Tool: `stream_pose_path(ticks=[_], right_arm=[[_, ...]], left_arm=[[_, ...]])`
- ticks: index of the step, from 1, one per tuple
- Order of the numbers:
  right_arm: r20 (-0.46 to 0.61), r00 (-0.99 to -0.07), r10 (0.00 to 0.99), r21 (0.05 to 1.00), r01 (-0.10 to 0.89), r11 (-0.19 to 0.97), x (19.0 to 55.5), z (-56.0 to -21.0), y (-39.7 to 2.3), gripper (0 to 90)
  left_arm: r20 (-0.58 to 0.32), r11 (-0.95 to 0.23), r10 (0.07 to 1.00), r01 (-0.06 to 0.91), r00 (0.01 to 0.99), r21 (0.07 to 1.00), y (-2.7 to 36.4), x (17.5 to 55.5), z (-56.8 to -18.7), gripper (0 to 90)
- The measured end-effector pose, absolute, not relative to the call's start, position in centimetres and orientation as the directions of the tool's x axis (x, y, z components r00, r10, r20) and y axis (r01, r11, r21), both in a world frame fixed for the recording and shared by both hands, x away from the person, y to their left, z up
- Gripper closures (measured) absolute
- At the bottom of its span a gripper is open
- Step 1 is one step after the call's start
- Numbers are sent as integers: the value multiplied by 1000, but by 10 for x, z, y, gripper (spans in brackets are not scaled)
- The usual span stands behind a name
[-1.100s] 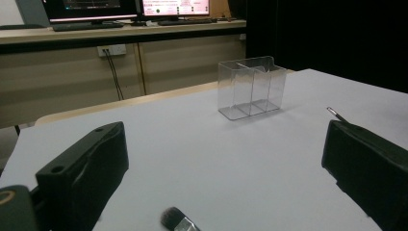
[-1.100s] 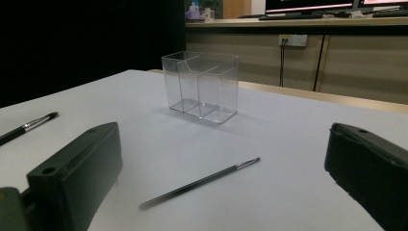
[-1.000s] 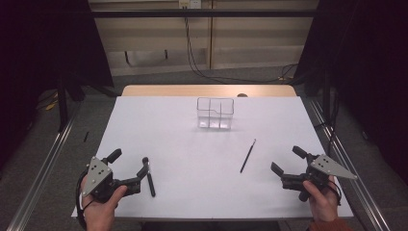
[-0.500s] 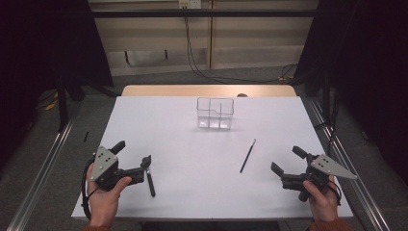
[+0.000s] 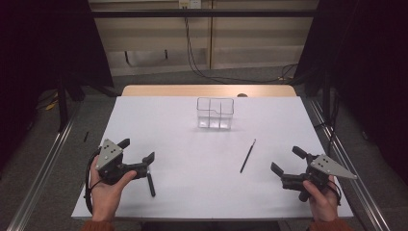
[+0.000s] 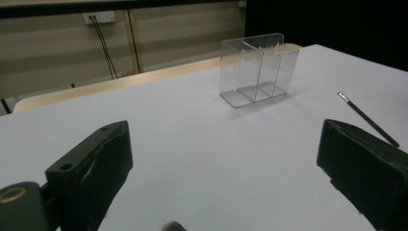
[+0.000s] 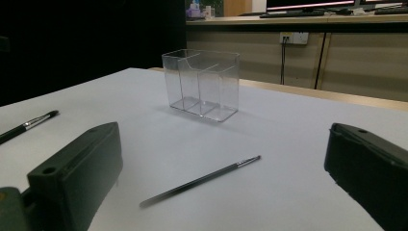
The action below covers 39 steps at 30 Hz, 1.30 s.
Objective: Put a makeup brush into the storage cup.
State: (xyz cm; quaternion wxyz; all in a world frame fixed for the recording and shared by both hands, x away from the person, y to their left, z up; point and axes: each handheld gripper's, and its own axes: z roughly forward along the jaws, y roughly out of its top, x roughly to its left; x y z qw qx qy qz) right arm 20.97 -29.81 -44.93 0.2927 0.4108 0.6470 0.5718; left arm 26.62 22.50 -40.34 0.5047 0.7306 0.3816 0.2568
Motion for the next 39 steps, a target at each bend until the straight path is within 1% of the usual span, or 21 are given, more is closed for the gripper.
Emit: stream_pose_path(ticks=[6,10,13,15,19,25,28,30,32,34,39], right_arm=[[90,-493,866,981,196,10,210,-449,-298,0],[96,-491,866,980,201,5,210,-450,-298,0],[94,-491,866,980,201,7,210,-450,-298,0],[94,-490,867,980,200,7,210,-450,-298,0],[92,-491,866,980,201,10,210,-450,-298,0],[93,-490,867,979,204,10,210,-450,-298,0],[93,-491,866,979,204,10,210,-450,-298,0],[92,-491,866,979,203,11,210,-450,-298,0],[92,-492,866,979,203,11,210,-450,-298,0],[91,-492,866,979,203,12,210,-450,-298,0],[90,-493,865,979,203,14,210,-450,-298,0]], left_arm=[[-19,-229,817,355,576,906,225,268,-401,72],[-49,-259,805,425,591,867,225,271,-399,99],[-40,-282,811,449,584,848,223,272,-398,99],[-58,-292,808,483,587,825,222,273,-399,99],[-67,-333,808,547,585,768,219,277,-403,101],[-62,-373,810,594,583,712,218,282,-406,95],[-76,-399,809,641,582,656,217,284,-404,102],[-104,-398,809,668,579,629,215,286,-404,118],[-93,-412,814,683,573,603,213,288,-404,120],[-115,-405,820,710,560,576,211,289,-405,122],[-117,-433,824,750,554,501,208,293,-410,131]])
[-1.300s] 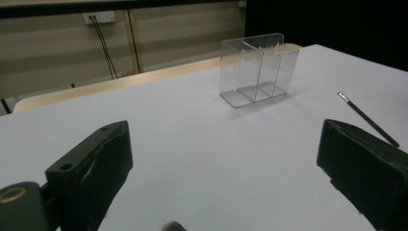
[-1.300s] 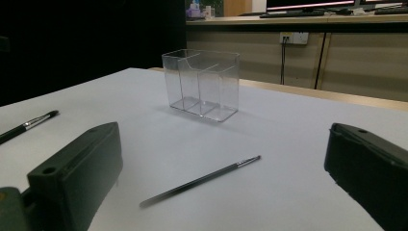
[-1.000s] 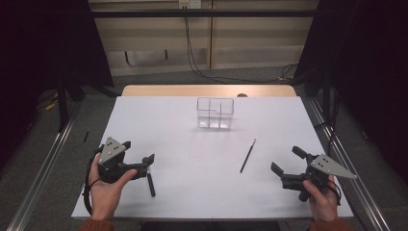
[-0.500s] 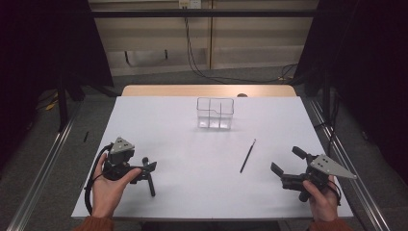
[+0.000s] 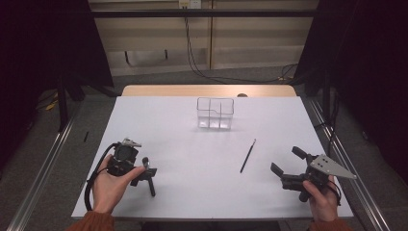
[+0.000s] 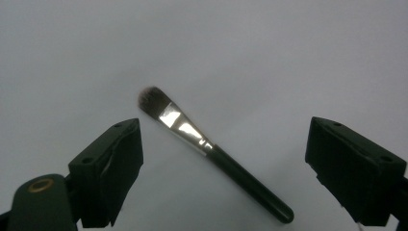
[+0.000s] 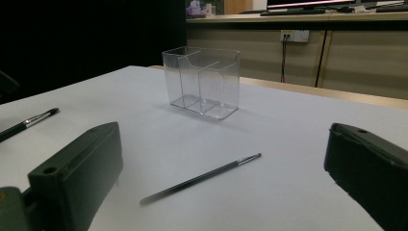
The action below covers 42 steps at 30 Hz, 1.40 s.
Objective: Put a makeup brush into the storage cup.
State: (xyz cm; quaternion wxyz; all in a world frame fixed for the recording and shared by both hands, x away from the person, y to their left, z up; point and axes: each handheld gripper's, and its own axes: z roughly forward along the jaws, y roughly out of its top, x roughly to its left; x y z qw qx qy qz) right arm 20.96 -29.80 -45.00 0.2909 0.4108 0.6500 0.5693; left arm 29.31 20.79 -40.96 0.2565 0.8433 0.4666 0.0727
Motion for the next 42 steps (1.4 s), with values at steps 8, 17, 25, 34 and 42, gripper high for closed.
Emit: stream_pose_path(ticks=[8,17,25,34,42], right_arm=[[91,-496,864,978,207,16,210,-450,-297,0],[87,-499,862,978,208,21,210,-451,-298,0],[90,-500,861,978,210,19,210,-451,-297,0],[90,-500,861,977,212,21,210,-451,-297,0],[95,-499,861,977,215,16,210,-451,-296,0]], left_arm=[[-106,-448,846,804,523,390,206,301,-413,142],[-117,-452,857,841,502,298,195,306,-419,145],[-77,-446,874,855,480,265,190,308,-425,142],[-70,-450,879,870,471,201,187,308,-435,142],[-92,-443,883,881,461,166,185,309,-439,248]])
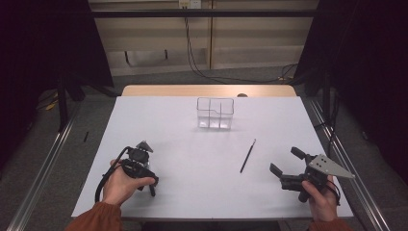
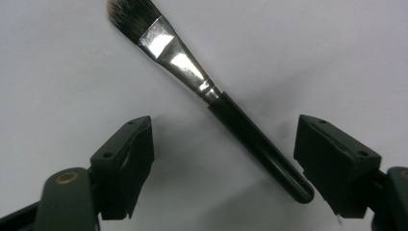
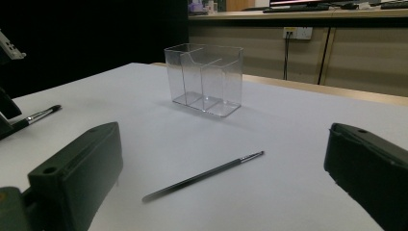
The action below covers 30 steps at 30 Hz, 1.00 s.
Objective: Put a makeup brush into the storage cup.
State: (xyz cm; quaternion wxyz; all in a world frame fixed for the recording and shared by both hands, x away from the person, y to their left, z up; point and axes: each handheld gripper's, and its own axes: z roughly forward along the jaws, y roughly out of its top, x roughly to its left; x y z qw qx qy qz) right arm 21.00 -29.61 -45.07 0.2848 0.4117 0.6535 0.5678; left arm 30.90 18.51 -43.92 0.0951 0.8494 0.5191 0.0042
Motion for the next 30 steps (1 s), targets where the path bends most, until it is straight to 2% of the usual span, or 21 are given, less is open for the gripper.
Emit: stream_pose_path(ticks=[7,16,22,28,30], right_arm=[[97,-499,861,976,216,16,210,-451,-296,0],[93,-504,859,976,218,23,210,-451,-296,0],[97,-505,858,975,221,20,210,-451,-296,0],[96,-508,856,974,224,23,210,-452,-296,0],[92,-510,855,974,223,28,210,-452,-296,0]], left_arm=[[-98,-424,892,893,440,151,183,308,-443,292],[-13,-468,882,877,471,108,172,305,-445,295],[-9,-470,881,879,473,83,170,306,-446,304],[-21,-474,879,877,477,85,171,306,-446,344],[-19,-481,875,873,484,77,173,307,-445,394]])
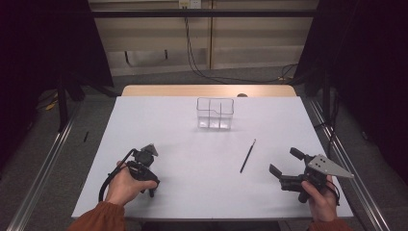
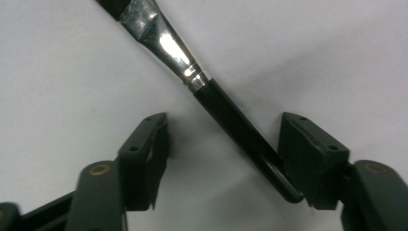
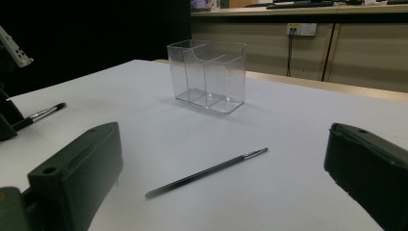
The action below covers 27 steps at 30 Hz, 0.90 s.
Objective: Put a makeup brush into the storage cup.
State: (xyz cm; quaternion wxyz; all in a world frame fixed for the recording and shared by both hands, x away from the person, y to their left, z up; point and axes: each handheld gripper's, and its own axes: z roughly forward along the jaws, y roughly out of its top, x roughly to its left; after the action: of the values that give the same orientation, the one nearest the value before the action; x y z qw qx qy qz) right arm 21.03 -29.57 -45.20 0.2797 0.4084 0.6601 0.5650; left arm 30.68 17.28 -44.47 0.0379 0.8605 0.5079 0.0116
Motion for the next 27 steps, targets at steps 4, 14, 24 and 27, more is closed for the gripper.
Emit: stream_pose_path(ticks=[4,14,24,27], right_arm=[[94,-510,855,974,224,27,210,-452,-296,0],[97,-511,854,973,229,27,210,-452,-295,0],[103,-510,854,972,233,22,210,-452,-295,0],[102,-511,853,972,233,23,210,-453,-295,0]], left_arm=[[-21,-481,875,873,484,84,178,307,-443,495],[-33,-514,855,854,517,73,183,307,-442,731],[-40,-531,842,840,538,107,188,304,-442,798],[-84,-507,850,850,521,140,195,303,-441,799]])
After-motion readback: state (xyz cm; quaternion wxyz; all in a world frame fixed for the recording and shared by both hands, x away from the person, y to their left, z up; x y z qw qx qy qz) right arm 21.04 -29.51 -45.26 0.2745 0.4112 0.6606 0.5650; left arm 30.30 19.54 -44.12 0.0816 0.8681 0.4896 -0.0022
